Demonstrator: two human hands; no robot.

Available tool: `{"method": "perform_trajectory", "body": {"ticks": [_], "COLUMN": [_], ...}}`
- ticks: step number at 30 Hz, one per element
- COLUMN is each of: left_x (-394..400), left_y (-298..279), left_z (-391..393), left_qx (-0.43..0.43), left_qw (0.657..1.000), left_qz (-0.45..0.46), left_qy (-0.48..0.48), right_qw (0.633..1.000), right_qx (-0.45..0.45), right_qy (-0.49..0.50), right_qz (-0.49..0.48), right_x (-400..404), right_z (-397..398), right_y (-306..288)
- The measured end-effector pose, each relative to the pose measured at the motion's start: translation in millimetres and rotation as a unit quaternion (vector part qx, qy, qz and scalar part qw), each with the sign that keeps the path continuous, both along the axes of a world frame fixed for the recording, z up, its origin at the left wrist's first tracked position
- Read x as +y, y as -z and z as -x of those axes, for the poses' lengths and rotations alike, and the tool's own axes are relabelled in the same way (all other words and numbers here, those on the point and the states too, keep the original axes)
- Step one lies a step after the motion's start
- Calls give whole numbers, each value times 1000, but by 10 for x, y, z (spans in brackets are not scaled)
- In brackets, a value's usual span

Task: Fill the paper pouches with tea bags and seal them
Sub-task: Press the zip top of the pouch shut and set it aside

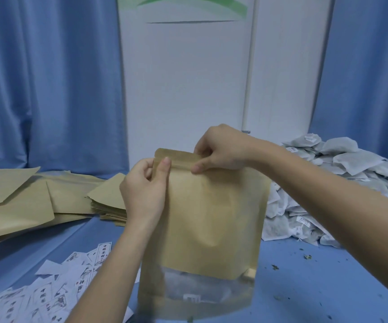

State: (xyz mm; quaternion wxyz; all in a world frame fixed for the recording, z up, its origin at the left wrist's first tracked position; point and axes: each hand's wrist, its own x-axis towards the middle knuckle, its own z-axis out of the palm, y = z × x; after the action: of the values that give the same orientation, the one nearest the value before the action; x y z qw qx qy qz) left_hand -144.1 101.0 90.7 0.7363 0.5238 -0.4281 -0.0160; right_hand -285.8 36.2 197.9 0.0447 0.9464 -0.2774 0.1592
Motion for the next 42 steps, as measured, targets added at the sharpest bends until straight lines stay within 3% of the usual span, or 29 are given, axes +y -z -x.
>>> {"method": "perform_trajectory", "body": {"ticks": [3,7,11,16,28,35,39,42], "left_x": [16,13,2,23,-15,-16,-37,-37], "left_y": [-54,-101,-104,-86,-52,-5,-43,-53], "left_z": [-16,-30,10,-103,-173,-170,-46,39], "left_qx": [26,38,66,96,111,104,90,84], "left_qw": [993,996,995,993,990,992,992,991], "left_qz": [-37,-31,-8,9,6,2,6,2], "left_qy": [105,78,73,61,81,70,87,101], "right_qw": [999,1000,996,998,992,990,986,961], "right_qx": [-7,-6,-10,-9,-74,-53,-127,-177], "right_qy": [-3,-12,-19,-29,-20,-11,-33,8], "right_qz": [46,16,83,62,103,129,106,214], "right_x": [-12,-57,-86,-154,-441,-497,-288,-174], "right_z": [-24,87,94,330,602,593,224,-95], "right_y": [65,14,59,58,256,306,323,458]}}
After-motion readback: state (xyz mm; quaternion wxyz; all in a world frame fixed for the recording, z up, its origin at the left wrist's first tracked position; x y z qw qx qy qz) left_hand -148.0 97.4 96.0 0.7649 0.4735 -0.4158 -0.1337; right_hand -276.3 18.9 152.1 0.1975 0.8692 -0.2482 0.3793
